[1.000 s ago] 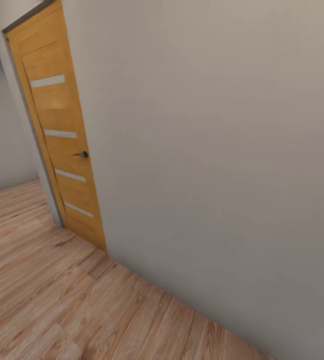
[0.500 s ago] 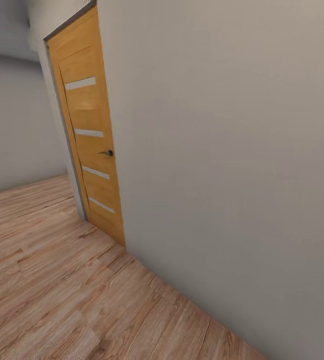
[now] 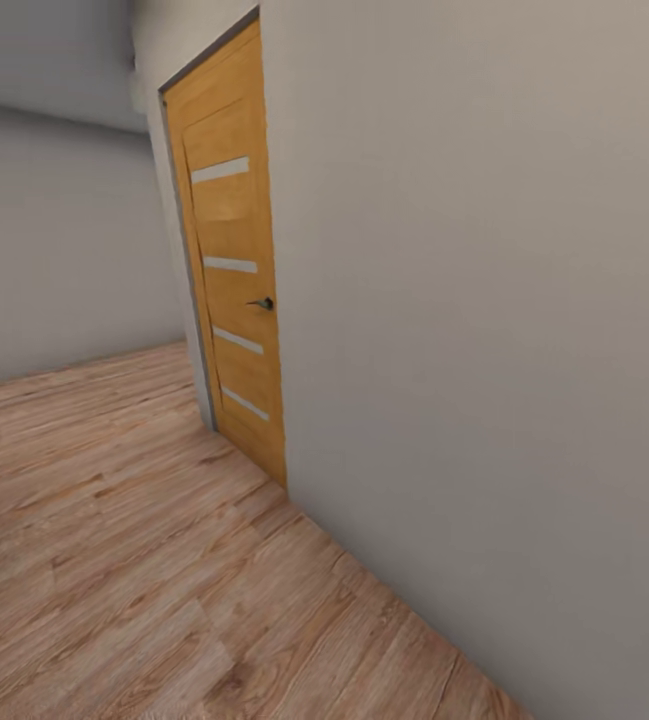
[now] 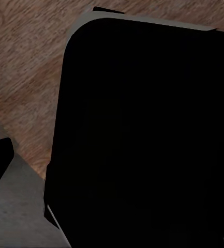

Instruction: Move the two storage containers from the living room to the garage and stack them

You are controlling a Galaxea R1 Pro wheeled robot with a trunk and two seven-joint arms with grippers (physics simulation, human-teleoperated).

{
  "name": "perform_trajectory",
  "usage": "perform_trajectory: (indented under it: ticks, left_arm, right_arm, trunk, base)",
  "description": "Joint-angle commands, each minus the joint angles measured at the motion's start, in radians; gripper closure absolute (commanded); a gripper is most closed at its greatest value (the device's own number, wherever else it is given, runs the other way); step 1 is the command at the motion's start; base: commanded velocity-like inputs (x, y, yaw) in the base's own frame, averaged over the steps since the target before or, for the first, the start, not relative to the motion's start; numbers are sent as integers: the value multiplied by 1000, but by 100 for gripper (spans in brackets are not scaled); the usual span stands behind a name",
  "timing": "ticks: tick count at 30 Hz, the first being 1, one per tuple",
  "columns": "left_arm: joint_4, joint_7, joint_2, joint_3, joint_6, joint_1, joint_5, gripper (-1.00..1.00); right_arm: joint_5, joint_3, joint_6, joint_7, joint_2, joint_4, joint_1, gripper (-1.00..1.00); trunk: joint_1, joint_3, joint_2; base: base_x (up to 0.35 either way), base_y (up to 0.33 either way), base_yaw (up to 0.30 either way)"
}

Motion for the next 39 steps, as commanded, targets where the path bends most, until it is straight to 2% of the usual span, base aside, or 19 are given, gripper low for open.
perform_trajectory:
  ticks: [1, 10, 14, 18, 21, 22, 24, 28, 39]
  left_arm:
    - [0, 0, 0, 5, -2, 0, 4, -100]
    - [0, 0, -1, 6, -2, 0, 5, -100]
    - [0, 1, -1, 6, -3, 0, 4, -100]
    - [0, 1, -1, 7, -3, 0, 6, -100]
    - [0, 1, 0, 12, -5, 0, 32, -100]
    - [-1, 1, 0, 16, -8, 0, 81, -100]
    - [-2, 1, 0, 17, -9, 0, 113, -100]
    - [-2, 0, 0, 17, -10, 0, 130, -100]
    - [-2, 0, 0, 17, -10, 0, 134, -100]
  right_arm:
    - [-2, 7, 0, -2, 0, 2, -1, -100]
    - [-11, 5, 5, -2, 2, 2, 18, -100]
    - [-68, 5, 2, -1, 2, 2, 55, -100]
    - [-91, 5, 0, -1, 1, 3, 67, -100]
    - [-96, 5, -1, -1, 2, 3, 71, -100]
    - [-92, 5, -2, 0, 2, 2, 76, -100]
    - [-90, 5, -4, 0, 2, 2, 81, -100]
    - [-88, 6, -7, -1, 1, 2, 84, -100]
    - [-85, 10, -22, -1, 0, 2, 85, -100]
  trunk:
    - [0, -1, 0]
    - [0, -1, 0]
    - [0, -1, 0]
    - [0, -1, 0]
    - [0, -1, 0]
    - [0, -1, 0]
    - [0, -1, 0]
    - [0, -1, 0]
    - [0, -1, 0]
  base:
    - [0, 0, 279]
    - [0, 0, 279]
    - [0, 0, 279]
    - [0, 0, 279]
    - [0, 0, 279]
    - [0, 0, 279]
    - [0, 0, 279]
    - [0, 0, 279]
    - [0, 0, 279]
